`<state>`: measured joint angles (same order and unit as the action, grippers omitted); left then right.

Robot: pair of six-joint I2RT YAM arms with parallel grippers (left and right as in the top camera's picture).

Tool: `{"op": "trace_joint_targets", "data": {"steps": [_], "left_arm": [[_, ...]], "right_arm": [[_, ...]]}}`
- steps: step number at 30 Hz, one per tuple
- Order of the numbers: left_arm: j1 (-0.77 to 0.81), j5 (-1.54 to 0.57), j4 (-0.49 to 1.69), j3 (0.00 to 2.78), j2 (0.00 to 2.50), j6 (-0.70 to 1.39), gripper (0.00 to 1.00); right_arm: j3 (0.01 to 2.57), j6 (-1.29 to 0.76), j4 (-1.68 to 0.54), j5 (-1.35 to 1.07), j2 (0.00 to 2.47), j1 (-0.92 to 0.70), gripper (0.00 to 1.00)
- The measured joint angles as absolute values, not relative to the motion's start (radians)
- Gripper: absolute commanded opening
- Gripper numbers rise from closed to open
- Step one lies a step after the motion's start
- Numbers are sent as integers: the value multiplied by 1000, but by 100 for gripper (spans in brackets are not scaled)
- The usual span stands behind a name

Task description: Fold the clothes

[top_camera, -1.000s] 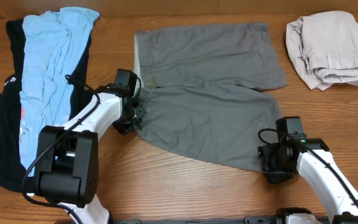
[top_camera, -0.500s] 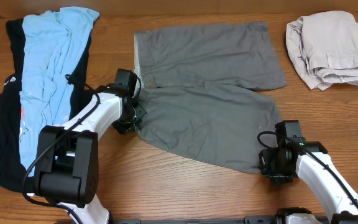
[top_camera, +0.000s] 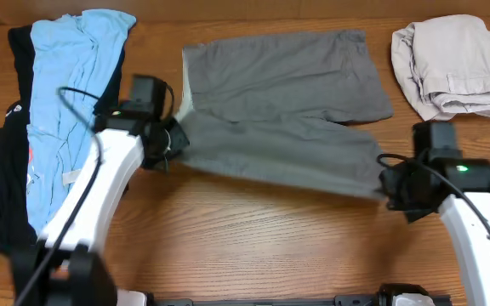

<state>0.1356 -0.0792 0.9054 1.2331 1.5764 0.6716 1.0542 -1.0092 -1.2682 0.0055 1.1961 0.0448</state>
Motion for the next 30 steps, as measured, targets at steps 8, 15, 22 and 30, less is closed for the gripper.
{"op": "trace_joint_targets", "data": {"steps": [8, 15, 22, 30], "left_arm": [[136, -91, 973, 1248, 1292, 624, 4], [136, -95, 1090, 1248, 1147, 620, 4], [136, -94, 1139, 1248, 1136, 620, 4], [138, -44, 1150, 1248, 1249, 646, 4]], "right_arm": [[1299, -859, -1450, 9, 1133, 65, 4], [1468, -752, -1597, 8, 1074, 65, 4], [1488, -628, -1461, -4, 1118, 65, 4], [1488, -522, -1274, -43, 1394, 65, 4]]}}
